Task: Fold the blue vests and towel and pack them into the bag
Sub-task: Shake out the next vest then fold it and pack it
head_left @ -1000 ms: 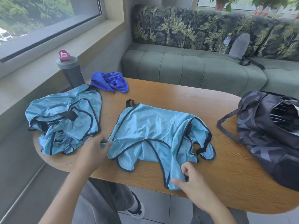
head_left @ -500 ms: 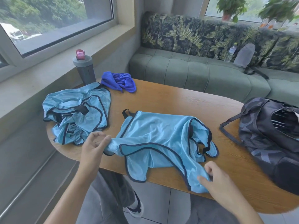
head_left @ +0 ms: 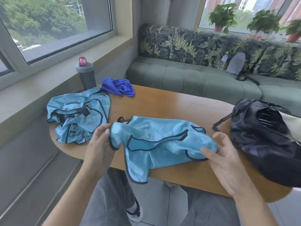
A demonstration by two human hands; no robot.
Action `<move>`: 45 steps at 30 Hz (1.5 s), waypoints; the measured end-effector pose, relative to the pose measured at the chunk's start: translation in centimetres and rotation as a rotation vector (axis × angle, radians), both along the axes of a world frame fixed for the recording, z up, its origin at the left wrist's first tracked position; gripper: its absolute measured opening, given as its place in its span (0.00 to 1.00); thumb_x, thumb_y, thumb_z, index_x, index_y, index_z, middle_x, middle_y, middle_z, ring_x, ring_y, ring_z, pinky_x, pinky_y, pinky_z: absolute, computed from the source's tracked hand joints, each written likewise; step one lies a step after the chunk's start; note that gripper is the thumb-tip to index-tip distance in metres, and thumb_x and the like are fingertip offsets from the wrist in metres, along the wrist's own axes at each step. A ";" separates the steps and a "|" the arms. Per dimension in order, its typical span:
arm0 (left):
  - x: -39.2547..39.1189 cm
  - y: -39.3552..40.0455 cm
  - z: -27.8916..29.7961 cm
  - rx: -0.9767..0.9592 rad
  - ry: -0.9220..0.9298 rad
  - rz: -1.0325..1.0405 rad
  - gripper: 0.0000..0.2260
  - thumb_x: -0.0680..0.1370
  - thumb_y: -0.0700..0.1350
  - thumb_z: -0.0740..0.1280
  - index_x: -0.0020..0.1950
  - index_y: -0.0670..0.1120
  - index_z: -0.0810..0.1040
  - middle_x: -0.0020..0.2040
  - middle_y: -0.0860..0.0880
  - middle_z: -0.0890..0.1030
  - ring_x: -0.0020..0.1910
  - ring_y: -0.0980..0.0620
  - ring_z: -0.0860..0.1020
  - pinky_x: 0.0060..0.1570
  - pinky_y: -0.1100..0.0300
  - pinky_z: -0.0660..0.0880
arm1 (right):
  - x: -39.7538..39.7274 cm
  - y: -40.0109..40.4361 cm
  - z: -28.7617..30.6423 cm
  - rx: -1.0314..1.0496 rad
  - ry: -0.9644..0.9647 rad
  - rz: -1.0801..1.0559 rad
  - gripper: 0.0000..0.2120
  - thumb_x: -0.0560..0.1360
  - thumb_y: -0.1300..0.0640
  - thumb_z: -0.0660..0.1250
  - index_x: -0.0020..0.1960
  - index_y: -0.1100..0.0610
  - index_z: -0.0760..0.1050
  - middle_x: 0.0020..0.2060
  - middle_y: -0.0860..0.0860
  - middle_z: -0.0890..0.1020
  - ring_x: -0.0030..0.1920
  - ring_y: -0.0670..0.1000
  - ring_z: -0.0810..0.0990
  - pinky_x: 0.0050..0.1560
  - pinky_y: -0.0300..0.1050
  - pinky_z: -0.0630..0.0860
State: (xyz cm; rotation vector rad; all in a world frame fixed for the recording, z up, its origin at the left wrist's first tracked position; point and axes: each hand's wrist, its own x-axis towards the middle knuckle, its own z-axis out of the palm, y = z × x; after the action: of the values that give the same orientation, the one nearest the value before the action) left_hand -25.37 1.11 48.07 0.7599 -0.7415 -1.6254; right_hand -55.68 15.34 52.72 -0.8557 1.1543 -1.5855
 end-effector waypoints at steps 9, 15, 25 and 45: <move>1.1 7.9 -4.7 -0.154 -0.547 -0.154 0.20 0.84 0.38 0.63 0.70 0.60 0.68 0.36 0.50 0.84 0.31 0.56 0.80 0.38 0.63 0.75 | 2.9 5.9 -9.2 0.357 0.303 -0.292 0.13 0.81 0.54 0.67 0.64 0.47 0.70 0.47 0.49 0.88 0.51 0.49 0.86 0.54 0.48 0.78; 3.0 8.3 -8.1 -0.266 -0.795 -0.155 0.20 0.86 0.46 0.57 0.72 0.69 0.69 0.44 0.32 0.75 0.41 0.45 0.71 0.43 0.49 0.68 | 3.0 9.1 -12.1 0.363 0.091 -0.479 0.25 0.72 0.41 0.74 0.65 0.48 0.76 0.55 0.53 0.85 0.58 0.52 0.84 0.65 0.55 0.76; 3.7 9.6 2.1 -0.346 -0.377 -0.279 0.16 0.75 0.37 0.73 0.63 0.45 0.83 0.55 0.37 0.83 0.52 0.42 0.81 0.53 0.52 0.77 | 2.6 9.9 -4.9 0.044 -0.115 -0.214 0.23 0.73 0.70 0.67 0.63 0.51 0.75 0.55 0.53 0.85 0.48 0.49 0.83 0.48 0.42 0.75; 3.2 3.5 29.6 -0.582 -0.611 -0.133 0.08 0.75 0.34 0.74 0.51 0.30 0.82 0.46 0.38 0.84 0.39 0.46 0.84 0.39 0.59 0.83 | -7.7 16.4 26.7 -0.046 0.688 -0.333 0.07 0.80 0.60 0.67 0.56 0.61 0.80 0.52 0.56 0.84 0.43 0.48 0.83 0.41 0.38 0.78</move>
State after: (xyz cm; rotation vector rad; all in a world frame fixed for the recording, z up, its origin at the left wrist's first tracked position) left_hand -22.15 4.59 77.71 0.7828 -1.6437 -1.1790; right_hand -63.35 31.72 79.43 -1.3541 1.8221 -1.6283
